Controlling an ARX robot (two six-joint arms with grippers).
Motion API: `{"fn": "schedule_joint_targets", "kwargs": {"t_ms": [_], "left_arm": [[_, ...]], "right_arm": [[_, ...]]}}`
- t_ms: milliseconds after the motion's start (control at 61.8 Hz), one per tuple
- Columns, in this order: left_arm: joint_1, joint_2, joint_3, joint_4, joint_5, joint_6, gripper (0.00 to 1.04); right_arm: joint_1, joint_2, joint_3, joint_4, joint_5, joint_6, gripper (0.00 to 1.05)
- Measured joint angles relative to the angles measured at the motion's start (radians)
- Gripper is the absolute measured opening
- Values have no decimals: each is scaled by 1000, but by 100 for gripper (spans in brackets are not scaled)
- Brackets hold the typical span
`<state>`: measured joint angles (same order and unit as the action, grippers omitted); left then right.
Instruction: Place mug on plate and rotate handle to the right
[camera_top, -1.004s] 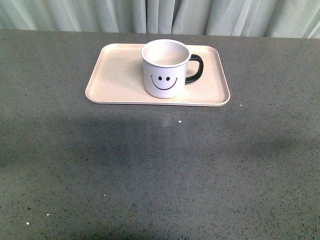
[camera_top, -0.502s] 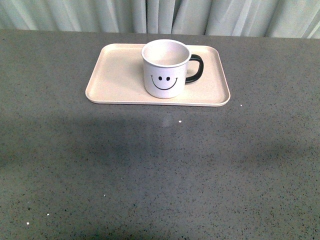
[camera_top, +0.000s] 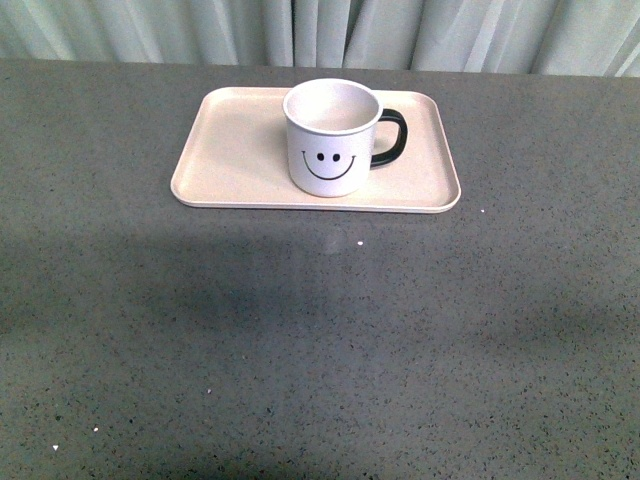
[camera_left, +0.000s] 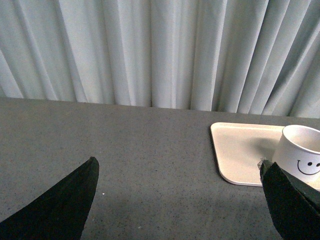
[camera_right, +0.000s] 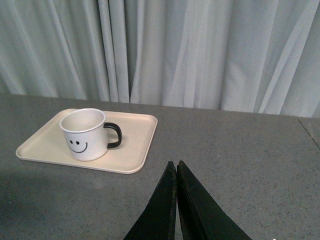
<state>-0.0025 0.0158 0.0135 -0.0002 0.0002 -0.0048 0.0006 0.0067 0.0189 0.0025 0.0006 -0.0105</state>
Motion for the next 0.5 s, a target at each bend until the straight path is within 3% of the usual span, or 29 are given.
{"fn": "schedule_joint_targets", "kwargs": {"t_ms": [65, 211, 502], "left_arm": [[0, 0, 0, 0, 0, 0, 95], [0, 0, 0, 0, 0, 0, 95], [0, 0, 0, 0, 0, 0, 95]], "right_arm": [[0, -1, 0, 0, 0, 0, 4], [0, -1, 0, 0, 0, 0, 35], [0, -1, 0, -1, 0, 0, 86]]}}
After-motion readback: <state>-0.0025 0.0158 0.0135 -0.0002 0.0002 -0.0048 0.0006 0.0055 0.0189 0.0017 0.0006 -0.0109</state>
